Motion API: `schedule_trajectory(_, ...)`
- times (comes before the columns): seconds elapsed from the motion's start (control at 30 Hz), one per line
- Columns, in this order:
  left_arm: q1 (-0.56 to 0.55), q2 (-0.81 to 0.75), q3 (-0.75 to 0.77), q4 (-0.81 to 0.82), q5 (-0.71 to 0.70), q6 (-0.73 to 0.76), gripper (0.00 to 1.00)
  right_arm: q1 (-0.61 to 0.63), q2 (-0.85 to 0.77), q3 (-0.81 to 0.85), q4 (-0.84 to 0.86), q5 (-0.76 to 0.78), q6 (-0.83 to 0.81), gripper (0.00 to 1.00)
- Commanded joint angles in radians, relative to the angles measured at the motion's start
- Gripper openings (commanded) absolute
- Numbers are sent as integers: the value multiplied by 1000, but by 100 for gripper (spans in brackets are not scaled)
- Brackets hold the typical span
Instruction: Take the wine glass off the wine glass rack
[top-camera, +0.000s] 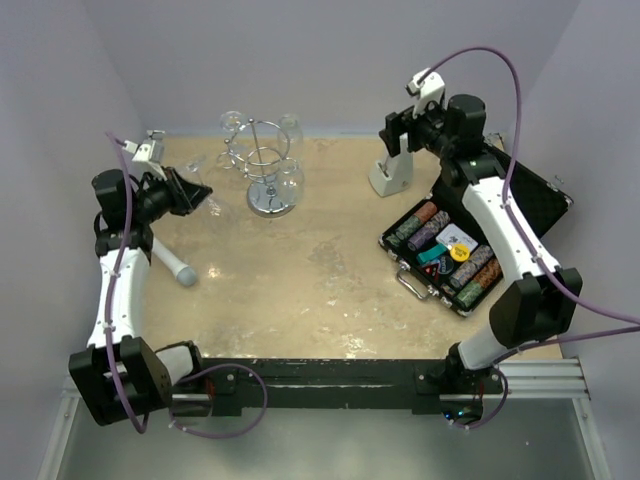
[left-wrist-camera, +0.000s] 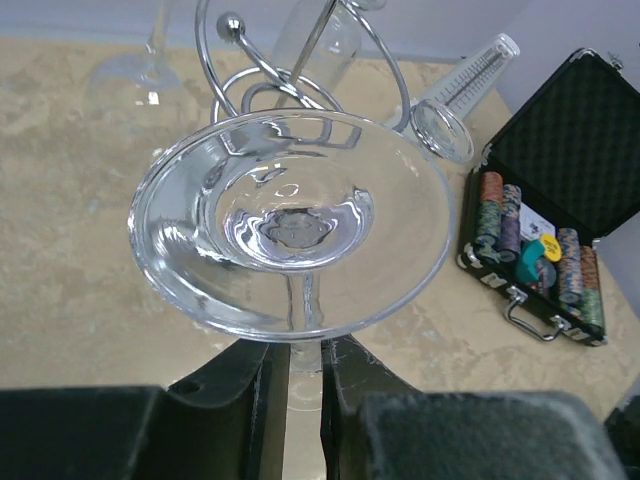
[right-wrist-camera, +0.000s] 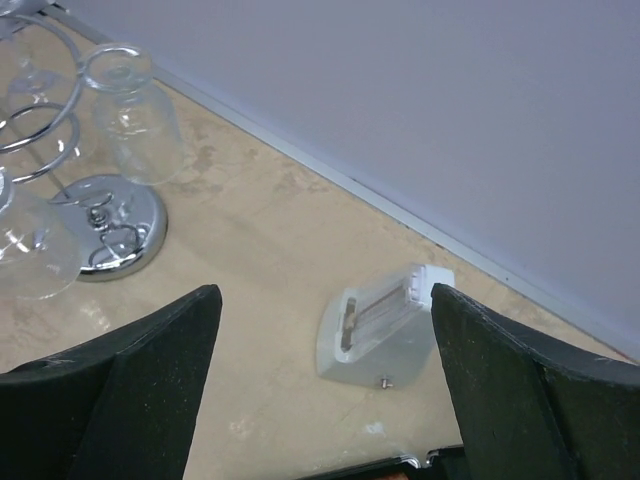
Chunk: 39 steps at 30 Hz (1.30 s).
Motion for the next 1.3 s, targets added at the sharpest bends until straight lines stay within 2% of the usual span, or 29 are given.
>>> schedule_trajectory(0.0,2,44,125,-314,73,14,0,82,-119,-71,94,-5,-119,89)
schedule_trajectory(0.1,4,87,148,-443,161,75,0,117,-155,-105,103,-25,-169,89)
schedule_trajectory(0.37,6,65,162,-679,132,247,0,189,-212,-215,250,-157,-219,88)
schedule_trajectory(0.5,7,42,155,-732,120,275,0,256,-264,-258,251,-195,-288,88)
schedule_trajectory(0.6,7,61,122,-742,193,276,0,318,-316,-313,237,-183,-379,88)
schedule_trajectory(0.67,7,108,104,-797,300,291,0,382,-360,-339,211,-129,-481,88)
schedule_trajectory(0.73,6,159,99,-909,391,405,0,457,-402,-372,191,-70,-613,87)
schedule_trajectory(0.83,7,196,78,-991,457,485,0,571,-437,-393,124,-14,-791,88)
schedule_trajectory(0.97,7,225,67,-988,506,451,0,723,-442,-411,5,-3,-1026,89)
schedule_trajectory(1.07,7,265,70,-1031,537,451,0,835,-430,-463,-13,7,-1225,91)
schedule_trajectory(1.17,6,323,43,-1019,532,393,0,878,-378,-488,7,-3,-1324,93)
schedule_trajectory(1.27,6,332,46,-1031,526,371,0,922,-287,-445,-32,-32,-1367,93)
